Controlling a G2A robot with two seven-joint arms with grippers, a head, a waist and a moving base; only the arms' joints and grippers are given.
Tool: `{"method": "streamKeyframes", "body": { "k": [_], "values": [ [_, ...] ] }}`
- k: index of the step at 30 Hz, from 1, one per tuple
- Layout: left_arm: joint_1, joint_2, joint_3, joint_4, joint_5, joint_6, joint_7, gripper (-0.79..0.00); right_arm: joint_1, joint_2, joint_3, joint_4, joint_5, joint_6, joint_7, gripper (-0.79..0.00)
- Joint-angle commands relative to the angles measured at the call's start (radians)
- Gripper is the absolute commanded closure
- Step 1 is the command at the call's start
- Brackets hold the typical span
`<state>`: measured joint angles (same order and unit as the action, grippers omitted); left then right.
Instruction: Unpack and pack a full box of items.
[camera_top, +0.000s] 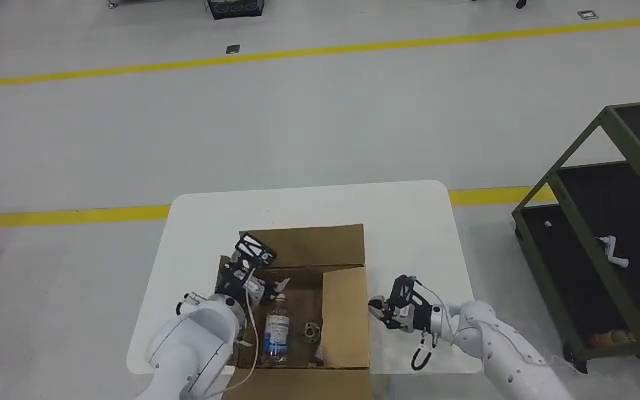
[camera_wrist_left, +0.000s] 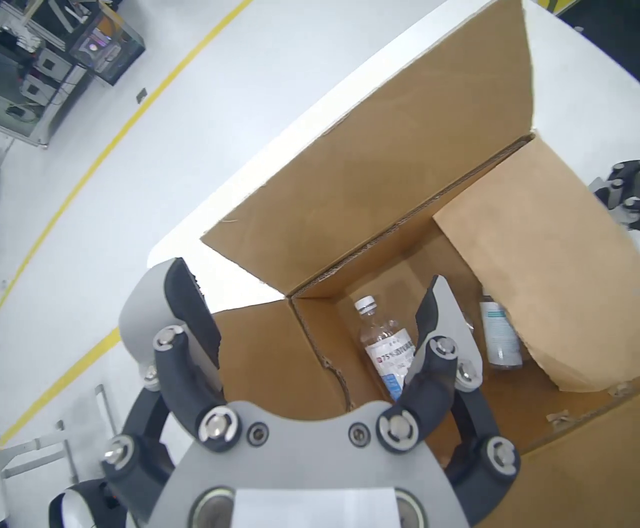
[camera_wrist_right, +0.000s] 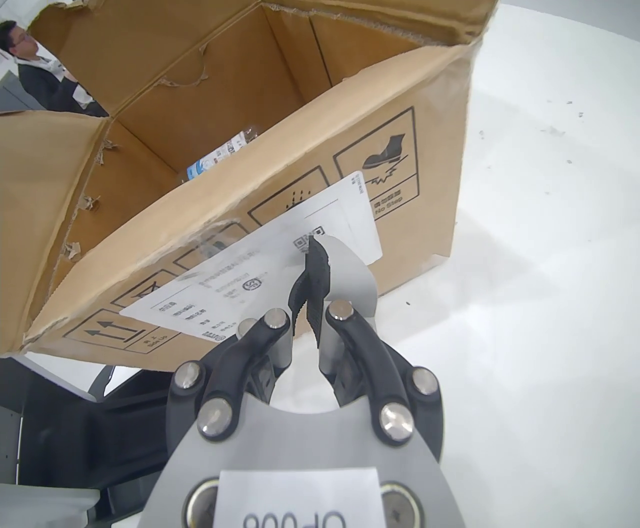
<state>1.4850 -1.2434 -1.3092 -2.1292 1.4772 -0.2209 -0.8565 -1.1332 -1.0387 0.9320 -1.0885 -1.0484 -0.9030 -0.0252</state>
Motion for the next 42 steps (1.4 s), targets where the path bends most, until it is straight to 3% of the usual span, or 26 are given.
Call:
{"method": "streamKeyframes", "body": {
  "k": [1,9,15,20,25,28,39,42],
  "values": [
    [-0.006,0.001,-0.001,-0.001,-0.036,-0.03,-0.013,-0.785,-0.002,-0.002,-0.007,0.0,-0.007,-0.006,-0.001,0.0],
    [-0.015,0.008,0.017,0.005,-0.184,-0.17,-0.074,-0.785,0.03,-0.03,-0.055,0.011,0.001,0.015,-0.005,0.0],
    [-0.01,0.013,0.039,0.016,-0.233,-0.207,-0.116,-0.785,0.062,-0.044,-0.063,0.037,0.009,0.029,-0.028,0.0],
    [-0.015,0.014,0.063,0.078,-0.322,-0.211,-0.138,-0.785,0.076,-0.046,-0.053,0.05,0.0,0.024,-0.049,0.0],
    [-0.041,0.015,0.09,0.171,-0.416,-0.235,-0.172,-0.785,0.052,-0.026,0.006,0.043,-0.02,0.015,-0.086,0.0],
    [-0.063,0.012,0.093,0.242,-0.6,-0.217,-0.211,-0.785,0.019,-0.005,0.061,0.019,-0.039,0.011,-0.1,0.0],
    [-0.067,0.012,0.092,0.248,-0.615,-0.216,-0.215,-0.785,-0.17,0.072,0.287,-0.191,-0.075,0.015,-0.081,0.0],
    [-0.069,0.011,0.101,0.312,-0.689,-0.184,-0.193,-0.785,-0.206,0.082,0.32,-0.239,-0.069,0.009,-0.052,0.0]
  ]
}}
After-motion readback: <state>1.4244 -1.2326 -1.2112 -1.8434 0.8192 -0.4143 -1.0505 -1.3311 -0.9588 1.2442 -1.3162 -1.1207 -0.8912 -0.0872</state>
